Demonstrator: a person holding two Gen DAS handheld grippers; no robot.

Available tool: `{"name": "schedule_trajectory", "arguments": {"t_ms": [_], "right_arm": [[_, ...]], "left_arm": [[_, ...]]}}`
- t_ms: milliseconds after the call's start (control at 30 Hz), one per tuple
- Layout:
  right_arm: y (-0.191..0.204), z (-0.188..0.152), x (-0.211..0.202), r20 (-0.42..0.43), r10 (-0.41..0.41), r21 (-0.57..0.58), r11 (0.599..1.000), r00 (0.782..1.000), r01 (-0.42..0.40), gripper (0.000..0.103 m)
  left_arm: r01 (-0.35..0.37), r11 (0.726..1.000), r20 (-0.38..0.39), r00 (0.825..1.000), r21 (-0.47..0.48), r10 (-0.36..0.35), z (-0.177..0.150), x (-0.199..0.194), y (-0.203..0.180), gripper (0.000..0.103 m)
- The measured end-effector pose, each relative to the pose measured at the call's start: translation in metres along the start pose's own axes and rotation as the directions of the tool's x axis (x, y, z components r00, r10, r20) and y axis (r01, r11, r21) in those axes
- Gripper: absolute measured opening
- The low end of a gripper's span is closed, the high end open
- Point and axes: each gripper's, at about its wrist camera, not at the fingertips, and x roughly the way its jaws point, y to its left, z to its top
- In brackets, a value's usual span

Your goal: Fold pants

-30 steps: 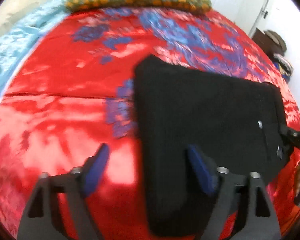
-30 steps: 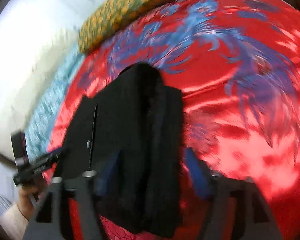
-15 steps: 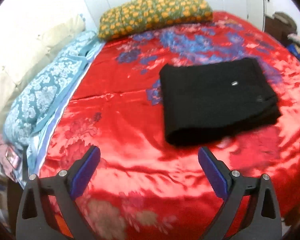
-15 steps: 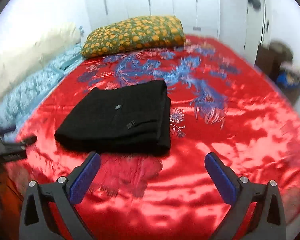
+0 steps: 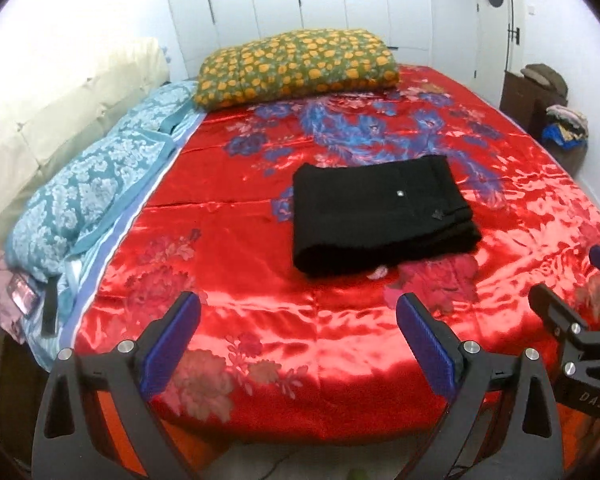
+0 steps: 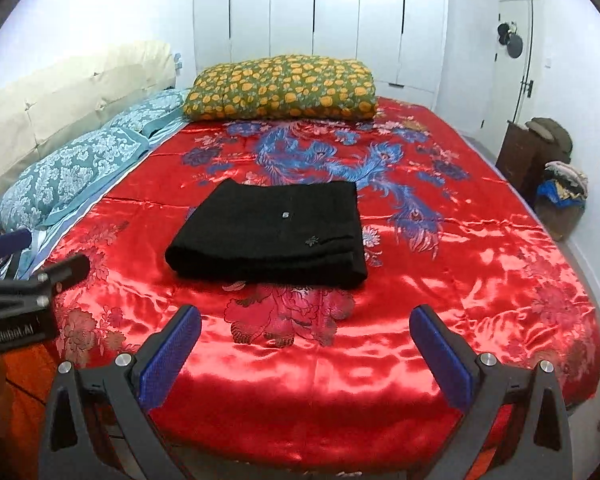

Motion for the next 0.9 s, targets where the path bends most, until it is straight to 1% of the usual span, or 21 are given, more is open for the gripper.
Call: {"name": "schedule_trajectory", "arguments": {"t_ms": [133, 233, 300, 333, 400, 500, 567, 667, 767, 833, 900], "right_arm": [[0.003, 0.002, -0.014, 0.018, -0.018, -0.003, 1.000, 1.000, 0.018, 0.103], [0.005, 0.000, -0.022, 0.030, -0.030, -0.011, 0.999, 0.999, 0.030, 0.103], [0.006, -0.003, -0.026, 0.041, -0.044, -0.017, 0.999, 0.998, 0.045, 0.103], [0.007, -0.005, -0.027, 0.042, -0.052, -0.022, 0.998, 0.998, 0.053, 0.103], [0.008, -0.008, -0.027, 0.039, -0.060, -0.029, 0.998, 0.997, 0.061, 0.103], [0.007, -0.010, -0.024, 0.030, -0.069, -0.028, 0.997, 0.997, 0.070, 0.103], [0.007, -0.010, -0.022, 0.030, -0.068, -0.025, 0.997, 0.997, 0.069, 0.103], [0.010, -0.008, -0.023, 0.040, -0.070, -0.037, 0.997, 0.997, 0.071, 0.103], [0.014, -0.008, -0.023, 0.045, -0.070, -0.055, 0.996, 0.997, 0.072, 0.103], [0.015, -0.007, -0.023, 0.047, -0.070, -0.059, 0.996, 0.996, 0.072, 0.103], [0.017, -0.006, -0.024, 0.051, -0.071, -0.065, 0.995, 0.996, 0.075, 0.103]], "left_arm": [[0.019, 1.000, -0.017, 1.000, 0.007, -0.019, -0.005, -0.006, -0.002, 0.099], [0.062, 0.998, -0.029, 0.998, -0.001, -0.062, -0.009, -0.011, -0.002, 0.099], [0.074, 0.997, -0.023, 0.997, -0.003, -0.074, -0.011, -0.013, -0.003, 0.100], [0.066, 0.998, -0.013, 0.998, -0.002, -0.067, -0.012, -0.015, -0.004, 0.103], [0.053, 0.999, 0.001, 0.999, -0.006, -0.053, -0.013, -0.017, -0.003, 0.103], [0.071, 0.997, 0.005, 0.997, -0.033, -0.071, -0.013, -0.016, -0.001, 0.103], [0.061, 0.997, 0.023, 0.998, -0.038, -0.060, -0.012, -0.018, 0.000, 0.103], [0.049, 0.999, 0.045, 0.998, -0.003, -0.049, -0.010, -0.020, -0.002, 0.103], [0.055, 0.997, 0.060, 0.996, 0.047, -0.058, -0.008, -0.025, -0.007, 0.103], [0.066, 0.996, 0.079, 0.994, 0.052, -0.070, -0.006, -0.029, -0.008, 0.103], [0.086, 0.996, 0.075, 0.993, 0.039, -0.089, -0.004, -0.033, -0.007, 0.103]]}}
